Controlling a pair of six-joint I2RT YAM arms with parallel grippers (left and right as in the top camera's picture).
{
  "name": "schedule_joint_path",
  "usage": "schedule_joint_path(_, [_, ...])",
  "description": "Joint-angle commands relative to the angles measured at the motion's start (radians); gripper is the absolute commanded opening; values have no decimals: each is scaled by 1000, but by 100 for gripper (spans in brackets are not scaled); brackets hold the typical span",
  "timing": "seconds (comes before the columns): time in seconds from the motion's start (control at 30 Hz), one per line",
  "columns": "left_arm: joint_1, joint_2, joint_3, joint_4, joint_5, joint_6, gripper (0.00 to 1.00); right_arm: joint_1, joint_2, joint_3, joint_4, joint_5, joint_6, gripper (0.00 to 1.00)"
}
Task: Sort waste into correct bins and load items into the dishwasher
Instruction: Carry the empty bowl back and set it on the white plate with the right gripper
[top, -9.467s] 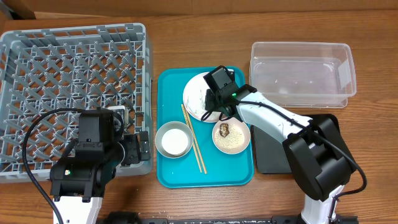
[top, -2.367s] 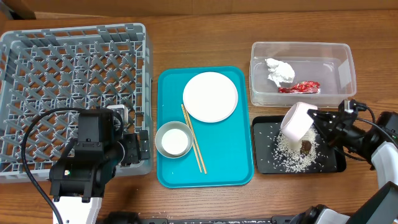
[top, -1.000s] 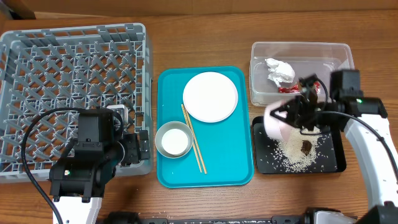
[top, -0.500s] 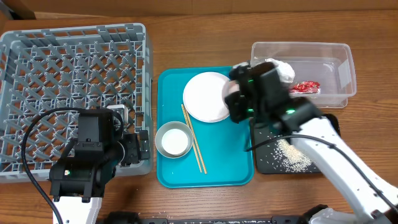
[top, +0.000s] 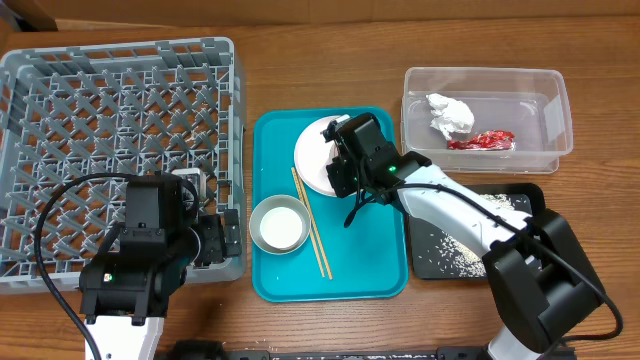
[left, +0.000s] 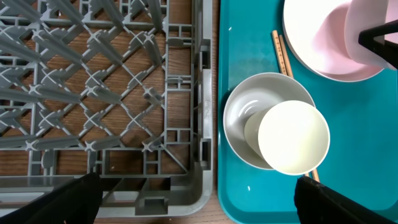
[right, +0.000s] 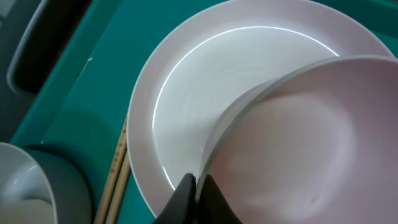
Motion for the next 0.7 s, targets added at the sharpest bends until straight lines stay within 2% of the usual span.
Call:
schedule_joint_path(0.0, [-6,-3,22,4,-6,-11,100,4,-21,42,-49,-47,-1,17])
schedule_joint_path(0.03, [-6,-3,22,4,-6,-11,100,4,-29,58,-79,-51,-1,20])
schedule_joint_path(0.13, [-6,-3,22,5,-6,-11,100,4,-65,154,-218,-82,0,43])
schedule_joint_path(0.2, [-6,-3,22,4,-6,-11,100,4,-85,223,-293,-102,11,47])
schedule_joint_path(0.37, [-6,-2,22,4,-6,-11,100,29,-106,349,-434,-188,38,49])
schedule_joint_path(0.67, [-6,-2,22,5,-6,-11,100,177,-34,273,-481,-160,226,49])
